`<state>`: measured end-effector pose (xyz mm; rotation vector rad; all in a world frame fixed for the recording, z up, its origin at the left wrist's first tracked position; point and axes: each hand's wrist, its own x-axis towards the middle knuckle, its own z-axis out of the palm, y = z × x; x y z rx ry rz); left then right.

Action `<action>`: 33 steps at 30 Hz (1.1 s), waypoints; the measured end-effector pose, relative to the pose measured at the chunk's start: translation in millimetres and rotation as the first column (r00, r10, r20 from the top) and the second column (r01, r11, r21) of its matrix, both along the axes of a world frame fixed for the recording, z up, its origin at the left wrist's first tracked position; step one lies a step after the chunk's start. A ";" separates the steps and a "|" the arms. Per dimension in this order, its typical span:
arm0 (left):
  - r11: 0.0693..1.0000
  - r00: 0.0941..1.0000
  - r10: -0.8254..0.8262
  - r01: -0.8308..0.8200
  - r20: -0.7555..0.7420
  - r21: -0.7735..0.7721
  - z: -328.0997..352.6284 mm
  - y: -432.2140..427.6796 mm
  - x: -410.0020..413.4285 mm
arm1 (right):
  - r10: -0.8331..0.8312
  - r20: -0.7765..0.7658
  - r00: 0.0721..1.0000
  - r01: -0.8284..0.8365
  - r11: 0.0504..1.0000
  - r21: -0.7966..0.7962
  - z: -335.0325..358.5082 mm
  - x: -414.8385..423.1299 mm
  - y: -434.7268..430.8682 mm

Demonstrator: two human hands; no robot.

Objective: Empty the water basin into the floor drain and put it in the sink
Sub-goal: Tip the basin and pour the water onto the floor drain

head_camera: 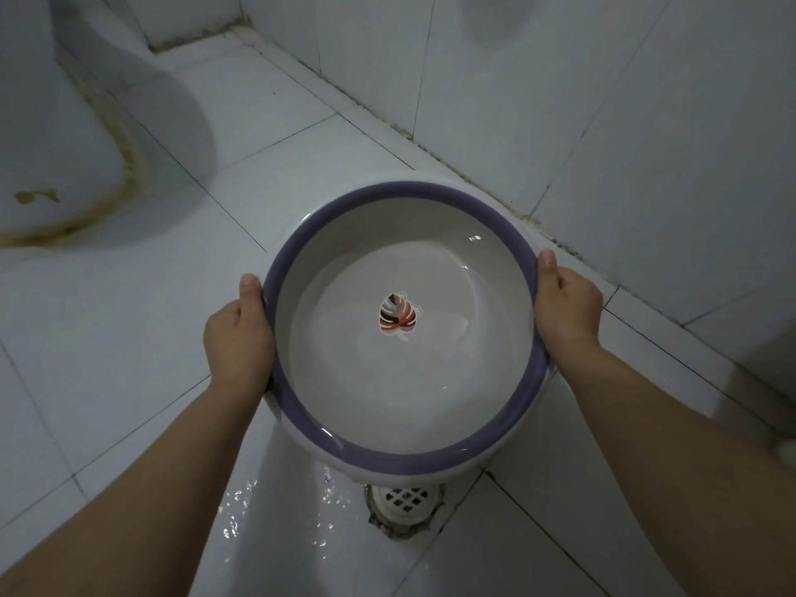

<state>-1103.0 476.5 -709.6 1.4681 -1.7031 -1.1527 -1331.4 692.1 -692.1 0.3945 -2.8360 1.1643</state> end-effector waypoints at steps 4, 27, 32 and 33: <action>1.000 1.000 0.003 -0.002 -0.019 0.012 -0.4 0.5 1.3 | 0.002 0.001 1.000 -0.002 1.000 -0.018 -0.7 -0.3 -0.2; 1.000 0.999 -0.008 0.008 -0.034 0.003 -2.0 1.9 4.7 | 0.007 -0.017 1.000 -0.007 1.000 -0.023 -1.4 -0.4 -0.1; 1.000 0.999 -0.002 0.003 -0.046 0.002 -0.9 3.6 5.1 | 0.016 -0.019 1.000 -0.016 0.999 -0.029 -1.5 -0.5 -0.1; 1.000 0.999 -0.004 0.004 -0.045 0.002 -1.6 2.9 5.4 | 0.013 -0.019 1.000 -0.014 0.999 -0.029 -1.5 -0.5 0.0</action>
